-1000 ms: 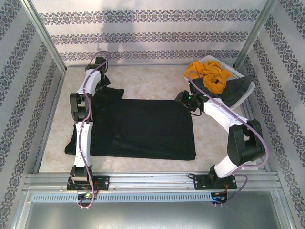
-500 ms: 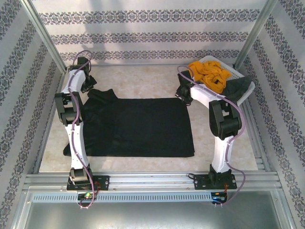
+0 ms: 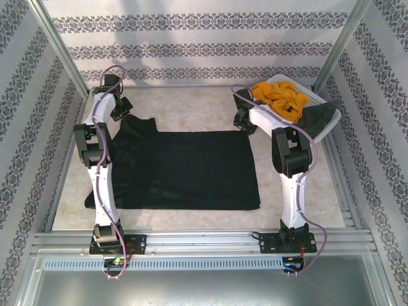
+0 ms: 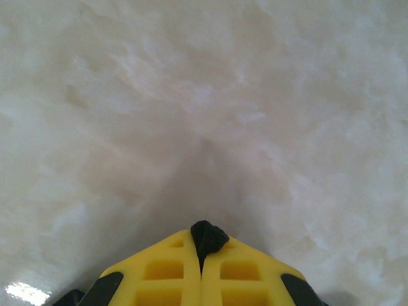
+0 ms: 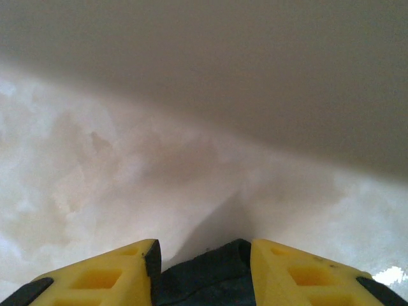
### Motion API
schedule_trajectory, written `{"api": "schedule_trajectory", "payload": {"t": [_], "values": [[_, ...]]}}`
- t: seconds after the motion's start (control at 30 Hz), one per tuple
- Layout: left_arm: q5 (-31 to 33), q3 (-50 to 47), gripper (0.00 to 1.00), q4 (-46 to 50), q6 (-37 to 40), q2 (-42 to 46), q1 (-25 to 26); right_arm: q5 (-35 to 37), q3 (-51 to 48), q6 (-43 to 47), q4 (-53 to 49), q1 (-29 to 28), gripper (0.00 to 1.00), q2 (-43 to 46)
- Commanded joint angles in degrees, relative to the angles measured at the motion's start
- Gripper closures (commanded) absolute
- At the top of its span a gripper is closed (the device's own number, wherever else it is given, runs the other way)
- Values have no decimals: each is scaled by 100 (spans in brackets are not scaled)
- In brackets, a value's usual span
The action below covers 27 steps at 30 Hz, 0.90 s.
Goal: Fold and stack the t-shirts
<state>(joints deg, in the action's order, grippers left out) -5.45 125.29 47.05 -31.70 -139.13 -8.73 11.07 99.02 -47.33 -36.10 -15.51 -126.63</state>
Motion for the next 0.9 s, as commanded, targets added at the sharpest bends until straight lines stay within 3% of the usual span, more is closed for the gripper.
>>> {"api": "schedule_trajectory", "payload": {"t": [0.0, 0.23, 0.47, 0.6, 0.87], "values": [[-142, -73, 100, -135, -16, 336, 62, -88, 269, 84, -800, 4, 58, -390], [-174, -75, 100, -83, -72, 451, 152, -173, 448, -17, -1194, -54, 66, -646], [-163, -184, 100, -20, -90, 618, 170, -238, 870, -31, -1679, -53, 66, -958], [-140, -293, 100, -21, -73, 750, 168, -43, 629, 107, -1173, -24, 66, -587], [-158, -563, 100, -107, -108, 932, 168, 49, 1403, 502, -1147, 683, 64, -460]]}}
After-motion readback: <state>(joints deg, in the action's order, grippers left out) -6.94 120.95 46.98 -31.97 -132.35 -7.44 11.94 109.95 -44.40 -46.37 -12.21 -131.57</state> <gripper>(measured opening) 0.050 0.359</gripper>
